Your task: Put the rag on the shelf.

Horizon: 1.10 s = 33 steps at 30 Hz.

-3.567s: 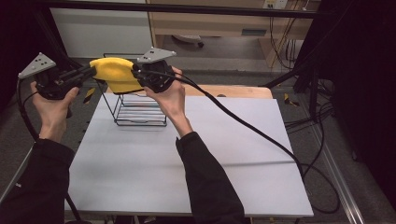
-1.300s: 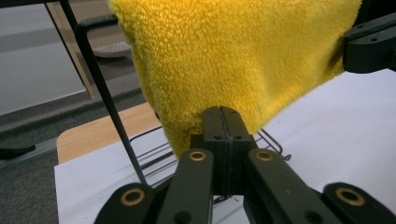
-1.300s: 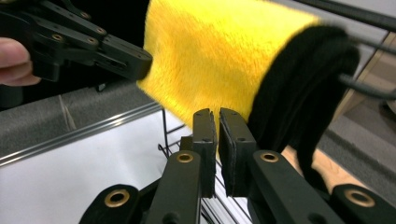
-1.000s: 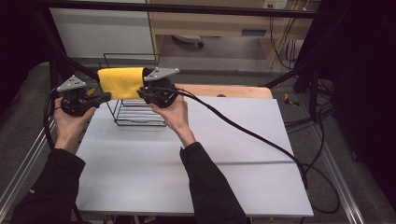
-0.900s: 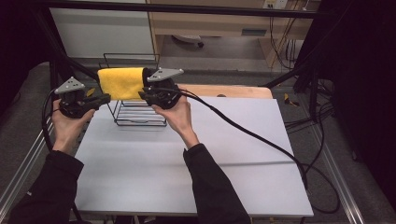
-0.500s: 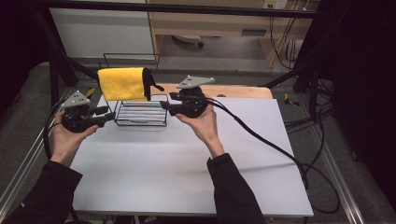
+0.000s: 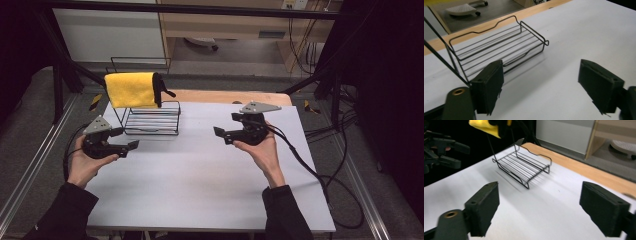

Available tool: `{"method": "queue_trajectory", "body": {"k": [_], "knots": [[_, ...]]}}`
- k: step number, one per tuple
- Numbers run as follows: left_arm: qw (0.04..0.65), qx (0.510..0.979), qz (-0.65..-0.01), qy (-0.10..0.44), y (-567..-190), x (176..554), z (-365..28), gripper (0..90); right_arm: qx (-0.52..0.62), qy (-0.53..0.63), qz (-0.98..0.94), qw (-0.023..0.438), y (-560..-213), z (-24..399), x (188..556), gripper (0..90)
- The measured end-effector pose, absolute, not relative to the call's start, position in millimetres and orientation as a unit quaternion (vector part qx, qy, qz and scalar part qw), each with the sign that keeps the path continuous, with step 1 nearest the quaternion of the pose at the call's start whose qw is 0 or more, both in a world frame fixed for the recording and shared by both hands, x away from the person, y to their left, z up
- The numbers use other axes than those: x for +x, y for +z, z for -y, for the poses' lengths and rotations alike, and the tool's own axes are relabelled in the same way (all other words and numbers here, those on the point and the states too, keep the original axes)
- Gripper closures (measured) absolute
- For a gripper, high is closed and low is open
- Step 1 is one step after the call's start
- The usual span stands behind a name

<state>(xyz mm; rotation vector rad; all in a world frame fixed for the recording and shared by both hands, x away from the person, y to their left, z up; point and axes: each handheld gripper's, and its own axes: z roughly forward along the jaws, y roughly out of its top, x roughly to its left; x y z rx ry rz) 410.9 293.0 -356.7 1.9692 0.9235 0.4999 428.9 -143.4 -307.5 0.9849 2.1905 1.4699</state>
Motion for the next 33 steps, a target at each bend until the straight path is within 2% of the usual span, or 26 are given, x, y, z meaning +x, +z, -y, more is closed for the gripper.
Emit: {"method": "queue_trajectory", "body": {"k": [7,10,21,33], "knots": [[0.431,0.802,-0.369,0.186,-382,405,-280,7.1,0.374,0.503,-0.763,0.156,-340,186,419,7.6],[0.433,0.804,-0.367,0.179,-393,402,-277,5.4,0.387,0.501,-0.759,0.153,-355,202,416,5.3],[0.433,0.804,-0.371,0.167,-426,390,-274,4.2,0.411,0.490,-0.756,0.142,-402,237,397,1.4],[0.435,0.805,-0.370,0.160,-438,385,-277,4.5,0.425,0.475,-0.760,0.129,-436,259,378,0.6]]}}
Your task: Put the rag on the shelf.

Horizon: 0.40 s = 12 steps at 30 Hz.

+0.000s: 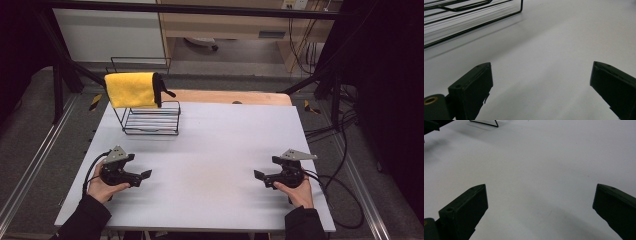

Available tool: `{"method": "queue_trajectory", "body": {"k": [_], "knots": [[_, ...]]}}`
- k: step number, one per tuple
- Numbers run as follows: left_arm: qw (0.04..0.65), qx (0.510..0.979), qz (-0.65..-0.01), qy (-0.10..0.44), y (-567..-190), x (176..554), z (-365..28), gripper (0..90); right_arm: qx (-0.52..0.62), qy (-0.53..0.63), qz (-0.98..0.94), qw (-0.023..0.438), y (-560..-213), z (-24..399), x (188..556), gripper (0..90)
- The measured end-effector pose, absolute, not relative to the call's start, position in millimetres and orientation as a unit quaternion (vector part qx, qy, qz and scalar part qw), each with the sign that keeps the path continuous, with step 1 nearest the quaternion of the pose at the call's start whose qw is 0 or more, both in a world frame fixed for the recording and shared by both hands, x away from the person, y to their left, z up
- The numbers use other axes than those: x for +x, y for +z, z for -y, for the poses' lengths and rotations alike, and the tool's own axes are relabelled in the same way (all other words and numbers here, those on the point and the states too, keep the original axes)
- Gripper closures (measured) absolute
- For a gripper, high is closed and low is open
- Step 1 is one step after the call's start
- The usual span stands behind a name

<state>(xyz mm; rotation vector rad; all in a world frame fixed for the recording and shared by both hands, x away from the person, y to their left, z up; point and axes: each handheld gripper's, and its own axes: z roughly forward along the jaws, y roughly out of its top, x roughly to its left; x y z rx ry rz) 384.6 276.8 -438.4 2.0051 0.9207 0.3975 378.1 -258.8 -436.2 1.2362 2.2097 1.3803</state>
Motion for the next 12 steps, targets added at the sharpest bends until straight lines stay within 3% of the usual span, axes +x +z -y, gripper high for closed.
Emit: {"method": "queue_trajectory", "body": {"k": [12], "knots": [[0.432,0.806,-0.374,0.156,-445.2,381.6,-278.9,4.4,0.419,0.468,-0.767,0.130,-446.3,263.3,369.6,0.6]]}}
